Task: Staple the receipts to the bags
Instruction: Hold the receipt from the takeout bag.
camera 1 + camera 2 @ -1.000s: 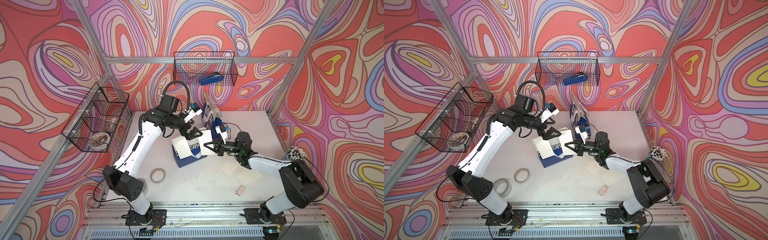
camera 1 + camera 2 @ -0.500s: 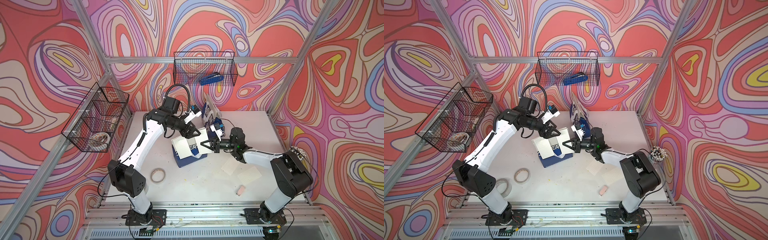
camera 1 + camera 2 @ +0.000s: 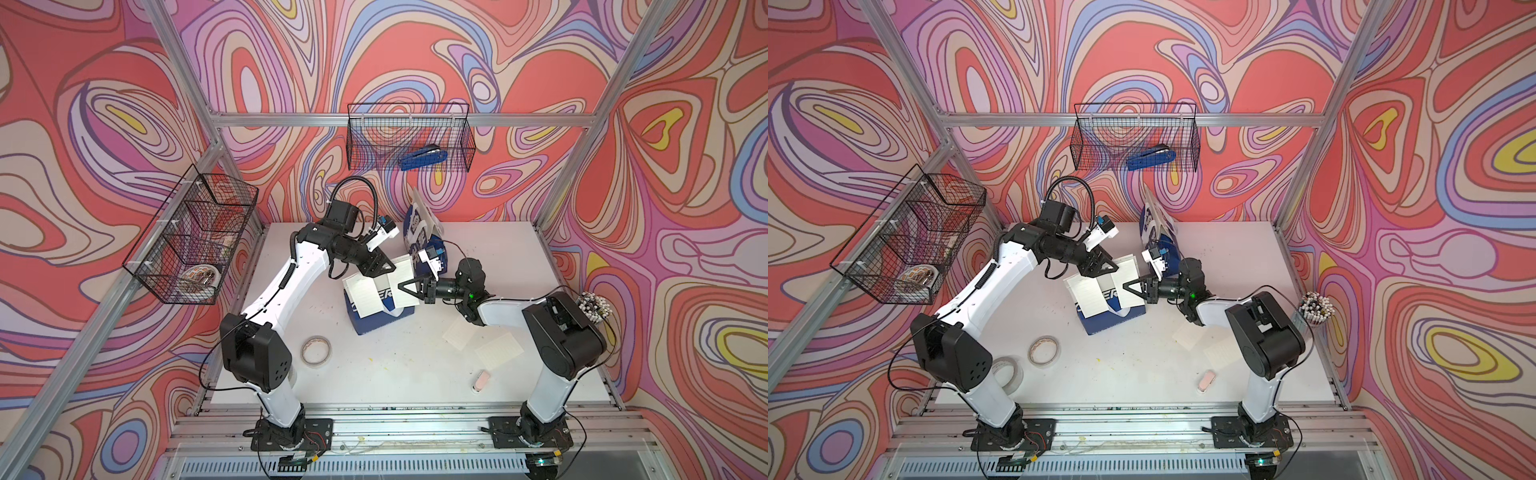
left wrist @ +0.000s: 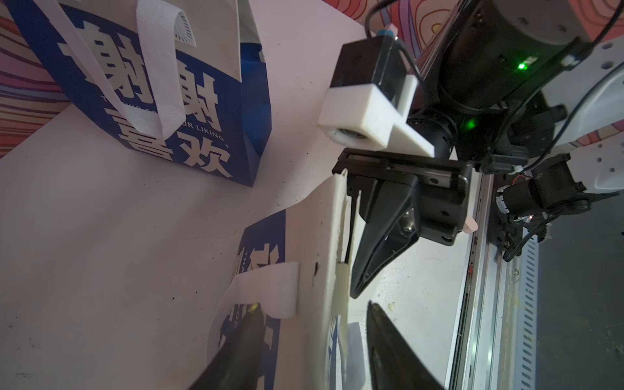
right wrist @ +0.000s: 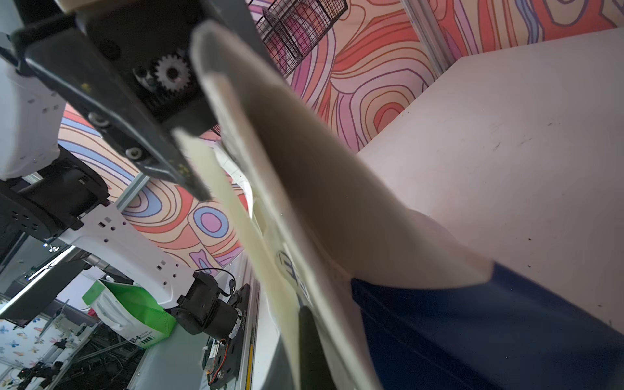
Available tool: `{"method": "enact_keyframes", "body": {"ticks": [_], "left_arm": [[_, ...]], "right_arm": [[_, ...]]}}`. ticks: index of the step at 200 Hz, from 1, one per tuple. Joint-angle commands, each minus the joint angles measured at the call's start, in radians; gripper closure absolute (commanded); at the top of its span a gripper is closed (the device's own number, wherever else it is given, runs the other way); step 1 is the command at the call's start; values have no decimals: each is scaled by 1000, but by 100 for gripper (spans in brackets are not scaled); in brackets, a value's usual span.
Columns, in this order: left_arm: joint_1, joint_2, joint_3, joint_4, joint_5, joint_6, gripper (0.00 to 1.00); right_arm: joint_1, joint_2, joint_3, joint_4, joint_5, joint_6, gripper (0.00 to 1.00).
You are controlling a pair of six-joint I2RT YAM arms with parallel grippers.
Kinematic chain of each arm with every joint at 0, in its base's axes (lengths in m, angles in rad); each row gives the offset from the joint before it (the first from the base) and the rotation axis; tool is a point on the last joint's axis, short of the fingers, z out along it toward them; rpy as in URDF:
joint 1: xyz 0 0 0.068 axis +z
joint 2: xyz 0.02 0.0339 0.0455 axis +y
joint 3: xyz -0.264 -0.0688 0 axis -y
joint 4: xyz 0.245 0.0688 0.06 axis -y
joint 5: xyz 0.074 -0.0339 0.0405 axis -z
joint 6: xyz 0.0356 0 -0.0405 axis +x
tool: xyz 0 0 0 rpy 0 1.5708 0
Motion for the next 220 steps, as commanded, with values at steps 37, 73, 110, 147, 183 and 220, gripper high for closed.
{"method": "enact_keyframes", "body": {"ticks": [37,73,110,147,183,220], "left_arm": [[0,9,13,-6,31,40,54],[0,5,12,9,28,38,58],[0,3,14,11,12,44,52],[1,-2,12,15,19,41,47],[0,-3,10,16,19,46,49],[1,-3,12,21,12,50,66]], "right_arm": [[0,-10,5,59,-8,27,100],[-2,-11,19,29,-10,13,100],[-2,-17,20,29,-11,13,100],[-2,-33,24,22,-15,16,100],[-2,-35,35,18,-19,26,100],[-1,-61,38,-40,-21,-9,100]]}}
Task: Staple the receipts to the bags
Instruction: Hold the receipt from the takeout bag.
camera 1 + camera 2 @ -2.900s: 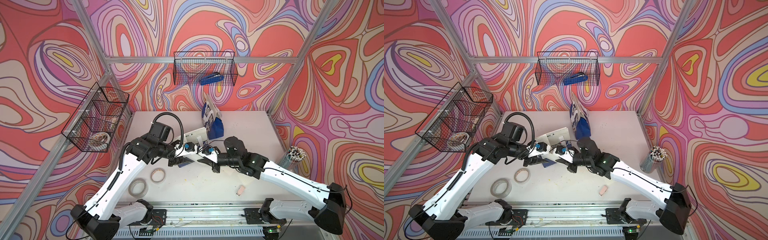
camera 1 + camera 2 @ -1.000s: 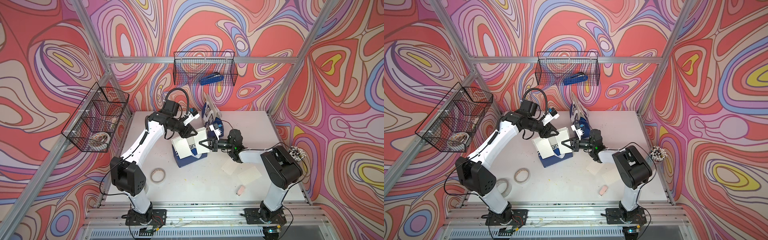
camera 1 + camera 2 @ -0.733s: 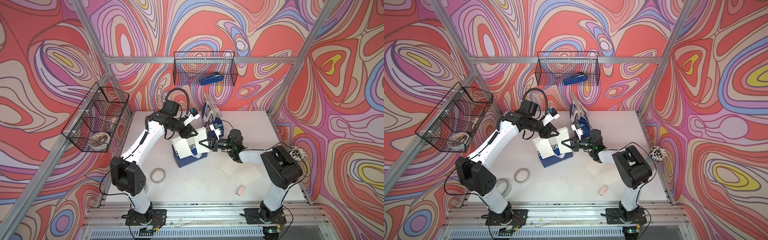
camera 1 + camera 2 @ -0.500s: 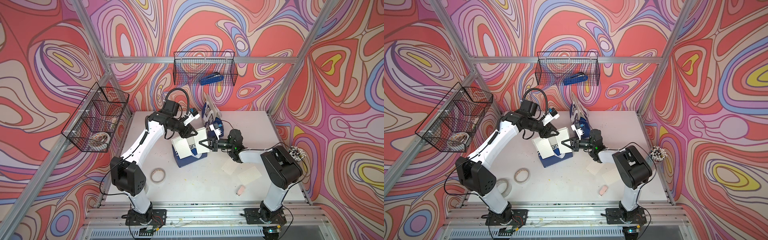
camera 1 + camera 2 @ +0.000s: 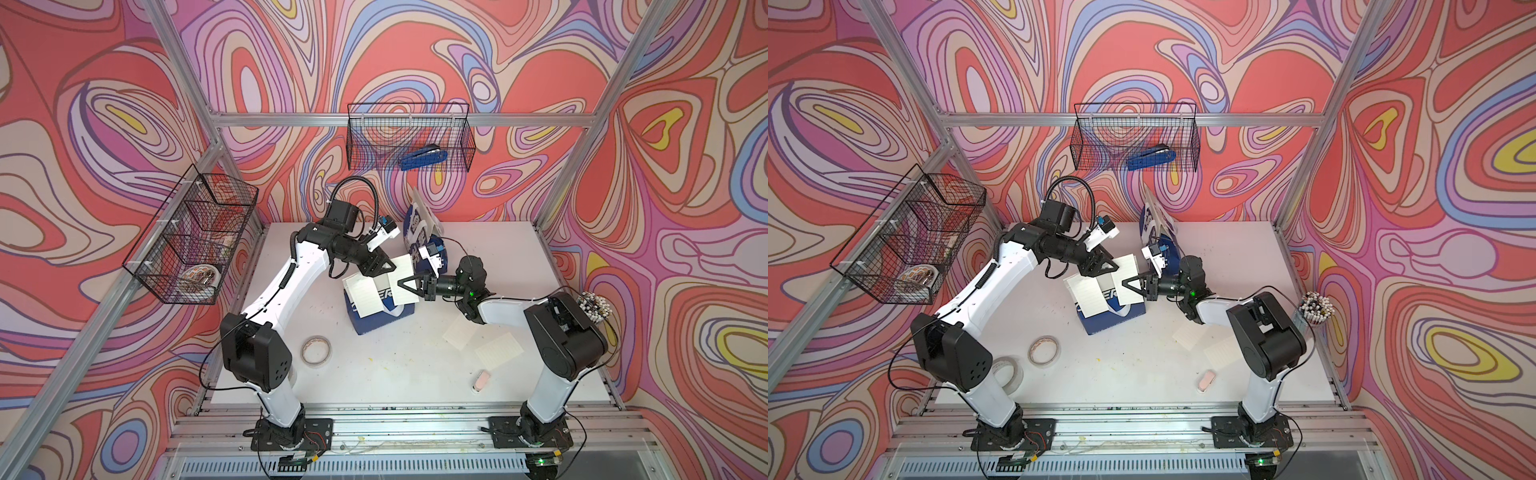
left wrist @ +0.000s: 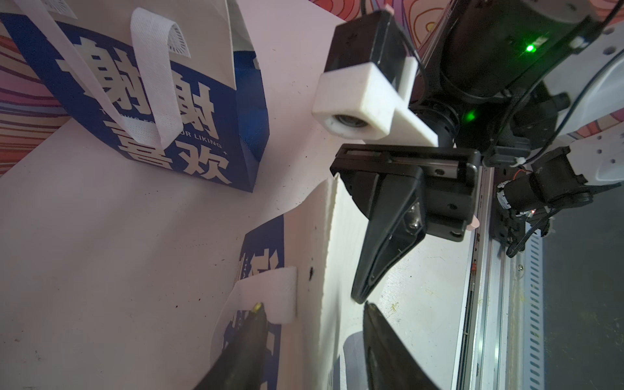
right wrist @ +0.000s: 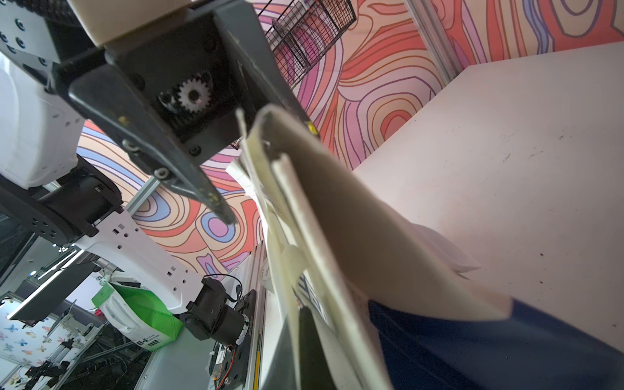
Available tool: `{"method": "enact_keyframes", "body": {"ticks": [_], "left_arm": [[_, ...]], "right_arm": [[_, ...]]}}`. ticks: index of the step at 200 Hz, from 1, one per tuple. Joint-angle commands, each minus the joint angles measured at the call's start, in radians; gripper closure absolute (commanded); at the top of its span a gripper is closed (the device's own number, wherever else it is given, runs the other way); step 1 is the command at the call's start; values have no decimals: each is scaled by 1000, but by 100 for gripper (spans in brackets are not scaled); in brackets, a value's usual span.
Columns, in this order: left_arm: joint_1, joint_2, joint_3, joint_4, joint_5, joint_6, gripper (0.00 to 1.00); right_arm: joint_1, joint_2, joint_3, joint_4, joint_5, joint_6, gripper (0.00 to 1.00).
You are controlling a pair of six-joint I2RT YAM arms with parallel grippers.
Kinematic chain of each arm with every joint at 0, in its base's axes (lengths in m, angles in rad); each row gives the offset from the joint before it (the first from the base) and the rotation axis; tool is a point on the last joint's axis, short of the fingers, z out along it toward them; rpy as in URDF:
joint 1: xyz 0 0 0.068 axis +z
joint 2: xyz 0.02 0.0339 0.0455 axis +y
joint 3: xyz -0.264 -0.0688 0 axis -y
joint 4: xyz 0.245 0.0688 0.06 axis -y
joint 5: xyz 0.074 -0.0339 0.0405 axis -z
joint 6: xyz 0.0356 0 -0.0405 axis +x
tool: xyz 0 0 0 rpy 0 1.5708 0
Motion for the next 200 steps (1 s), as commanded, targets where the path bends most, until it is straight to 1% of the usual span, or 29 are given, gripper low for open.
{"method": "enact_keyframes", "body": {"ticks": [1,5,9,21,28,49,53,60,68,95,129,143,150,160,171,176,180,192,194,200], "left_arm": [[0,-3,12,16,2,19,68],[1,-3,13,16,4,19,72],[2,-1,16,13,5,21,74],[3,8,28,-2,10,28,85],[3,15,36,-16,16,35,89],[4,26,51,-30,13,34,89],[4,28,51,-30,13,32,86],[4,26,51,-25,9,26,78],[5,26,49,-21,7,20,75],[4,26,49,-24,11,23,74],[5,30,53,-28,14,22,76],[4,29,54,-33,18,26,83],[4,31,56,-36,20,29,89],[4,31,58,-42,20,37,100],[4,33,60,-46,19,45,100],[4,31,61,-48,20,48,100],[4,30,60,-48,21,49,100],[4,28,58,-44,20,44,100],[5,28,59,-44,19,43,97],[4,27,58,-44,21,41,83]], "right_arm": [[-2,-35,14,-24,-12,-25,100],[-2,-34,13,-23,-12,-24,100],[-2,-33,12,-23,-11,-25,100],[-2,-29,10,-17,-9,-20,100],[-2,-28,10,-14,-8,-19,100],[-2,-25,13,-21,-11,-23,100],[-2,-25,13,-26,-10,-25,100],[-2,-25,13,-36,-10,-33,100],[-2,-24,12,-44,-10,-40,100],[-1,-25,8,-54,-14,-47,100],[-2,-27,18,-89,-15,-71,100],[-2,-30,15,-94,-10,-76,100],[-2,-32,15,-95,-7,-76,100],[-2,-35,15,-97,-2,-79,100],[-2,-42,12,-98,11,-78,100],[-1,-45,10,-99,19,-78,95],[-2,-49,8,-98,26,-78,94],[-2,-65,1,-97,44,-83,97],[-3,-67,1,-97,46,-82,98],[-2,-73,-1,-98,49,-88,100]]}}
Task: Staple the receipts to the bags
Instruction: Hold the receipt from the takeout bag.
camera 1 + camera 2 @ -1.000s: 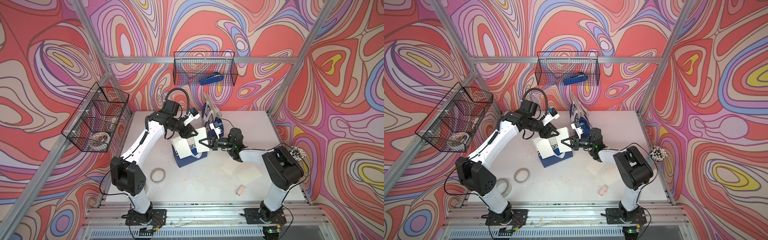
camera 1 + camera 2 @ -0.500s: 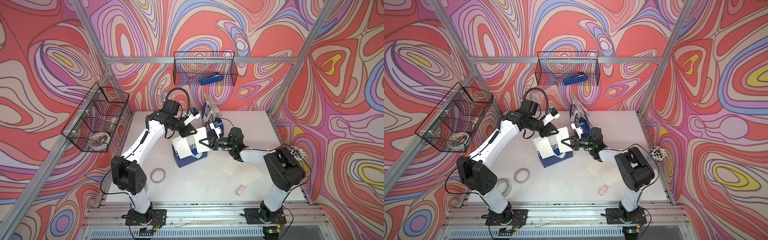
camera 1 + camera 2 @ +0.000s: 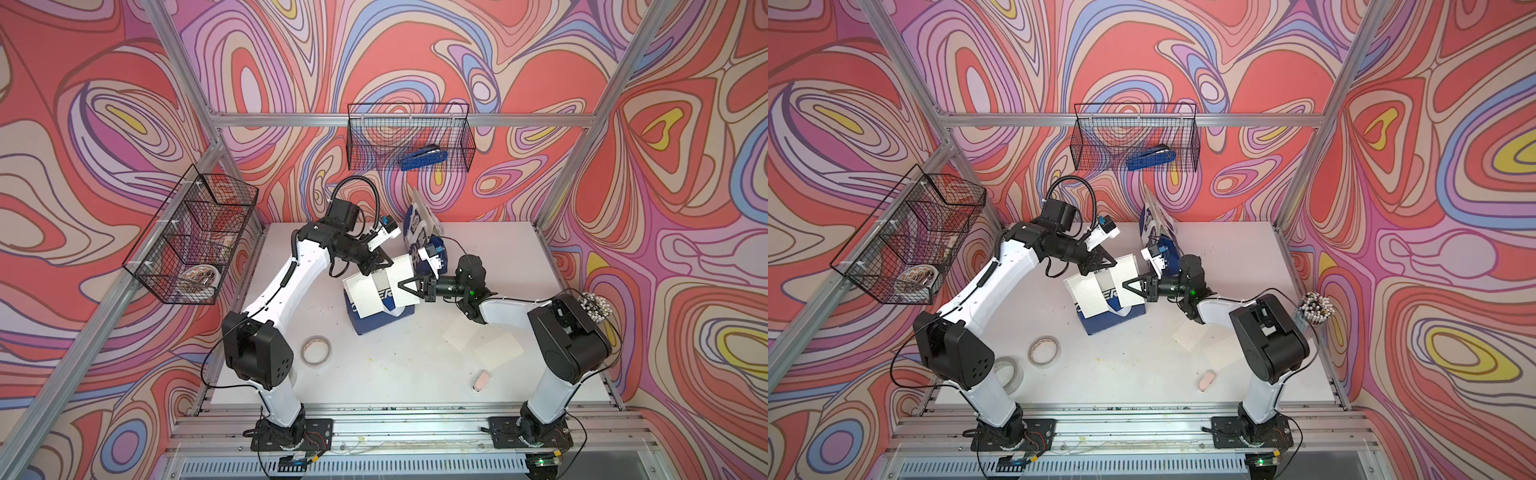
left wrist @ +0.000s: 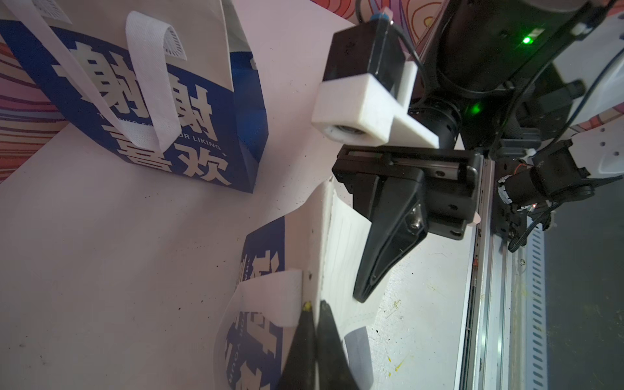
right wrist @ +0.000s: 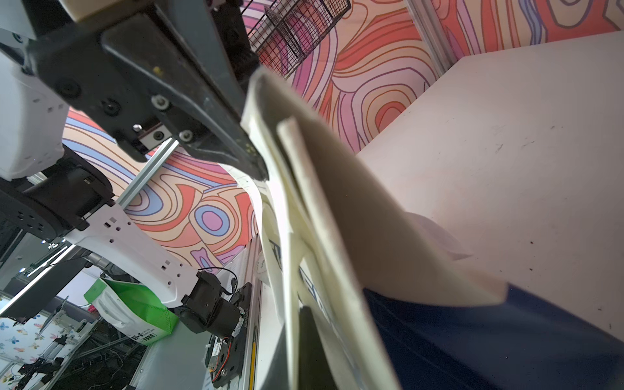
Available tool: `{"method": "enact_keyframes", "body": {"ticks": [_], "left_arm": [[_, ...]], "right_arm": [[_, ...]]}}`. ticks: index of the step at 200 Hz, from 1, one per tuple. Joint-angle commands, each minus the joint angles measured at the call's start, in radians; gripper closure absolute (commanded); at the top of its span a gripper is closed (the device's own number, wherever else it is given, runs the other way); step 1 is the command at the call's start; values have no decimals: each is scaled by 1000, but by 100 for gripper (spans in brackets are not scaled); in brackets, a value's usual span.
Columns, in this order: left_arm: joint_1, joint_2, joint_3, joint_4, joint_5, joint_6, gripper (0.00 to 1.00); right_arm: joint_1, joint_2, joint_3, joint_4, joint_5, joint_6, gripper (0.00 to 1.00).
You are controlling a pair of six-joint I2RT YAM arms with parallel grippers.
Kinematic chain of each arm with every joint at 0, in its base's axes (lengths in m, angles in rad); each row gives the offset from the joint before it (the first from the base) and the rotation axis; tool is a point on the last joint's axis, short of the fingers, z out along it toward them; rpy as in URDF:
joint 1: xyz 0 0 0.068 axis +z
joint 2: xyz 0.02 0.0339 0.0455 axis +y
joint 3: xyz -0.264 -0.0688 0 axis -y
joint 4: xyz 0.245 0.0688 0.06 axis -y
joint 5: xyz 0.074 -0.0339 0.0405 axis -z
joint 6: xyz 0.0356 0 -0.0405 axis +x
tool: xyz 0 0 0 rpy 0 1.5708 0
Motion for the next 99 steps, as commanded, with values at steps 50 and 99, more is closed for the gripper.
{"method": "enact_keyframes", "body": {"ticks": [50,99], "left_arm": [[4,9,26,-22,38,10,69],[5,6,21,-12,19,2,66]], "right_arm": [[-1,-40,6,27,25,0,100],[-2,-33,-10,21,7,3,100]]}}
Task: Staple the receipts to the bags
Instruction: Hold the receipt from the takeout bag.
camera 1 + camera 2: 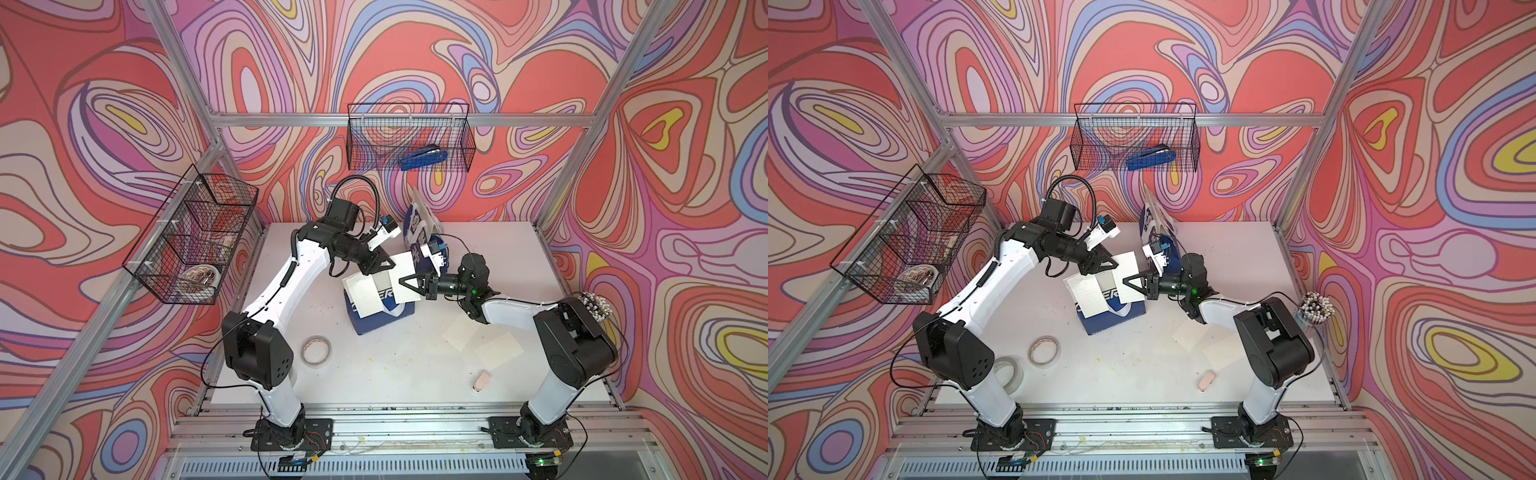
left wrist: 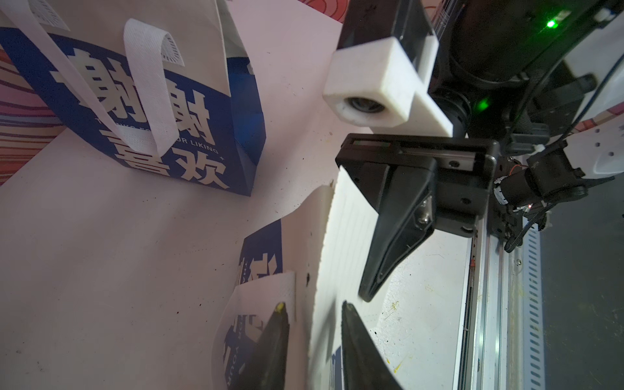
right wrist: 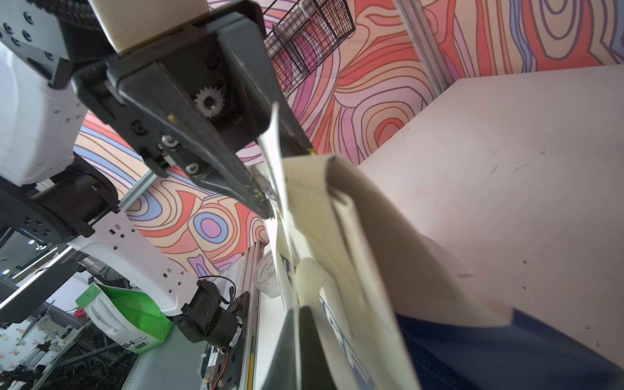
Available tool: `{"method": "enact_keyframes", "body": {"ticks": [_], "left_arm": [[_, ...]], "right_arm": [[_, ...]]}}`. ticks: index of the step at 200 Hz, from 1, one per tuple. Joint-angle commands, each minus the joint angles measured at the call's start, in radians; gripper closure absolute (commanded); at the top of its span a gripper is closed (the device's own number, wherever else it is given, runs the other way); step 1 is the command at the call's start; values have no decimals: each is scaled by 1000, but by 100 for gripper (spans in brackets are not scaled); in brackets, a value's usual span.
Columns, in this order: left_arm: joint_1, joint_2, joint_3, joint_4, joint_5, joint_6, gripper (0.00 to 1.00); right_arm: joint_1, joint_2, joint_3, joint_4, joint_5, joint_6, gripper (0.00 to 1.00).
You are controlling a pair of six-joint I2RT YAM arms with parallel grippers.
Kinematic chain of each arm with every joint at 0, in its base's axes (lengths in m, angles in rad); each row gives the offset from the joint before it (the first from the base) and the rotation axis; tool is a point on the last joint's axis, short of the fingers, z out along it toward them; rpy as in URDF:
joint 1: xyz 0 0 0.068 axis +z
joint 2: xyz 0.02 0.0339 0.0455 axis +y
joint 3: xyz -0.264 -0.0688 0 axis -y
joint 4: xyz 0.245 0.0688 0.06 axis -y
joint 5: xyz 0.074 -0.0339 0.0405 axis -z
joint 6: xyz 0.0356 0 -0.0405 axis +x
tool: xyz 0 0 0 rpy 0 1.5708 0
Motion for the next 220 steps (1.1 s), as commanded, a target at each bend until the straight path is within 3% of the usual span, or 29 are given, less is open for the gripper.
{"method": "enact_keyframes", "body": {"ticks": [1,60,93,118,162,176,208,220], "left_arm": [[4,6,19,-11,5,3,66],[5,13,22,-4,14,-13,63],[5,23,22,-18,25,-3,70],[5,27,26,-15,24,-10,59],[4,18,23,-13,21,-6,58],[5,18,21,-19,22,2,63],[5,23,23,-22,10,5,87],[5,25,24,-20,9,2,87]], "right_arm": [[-2,0,-9,10,-11,0,100],[-2,-12,31,-191,-3,-112,100],[-2,-14,23,-158,6,-90,100],[-2,-8,18,-86,6,-50,100],[-1,10,26,-17,-8,-1,100],[-2,13,26,-19,-10,1,100],[-1,16,15,-22,-8,-1,100],[-2,16,13,-26,-11,-2,100]]}}
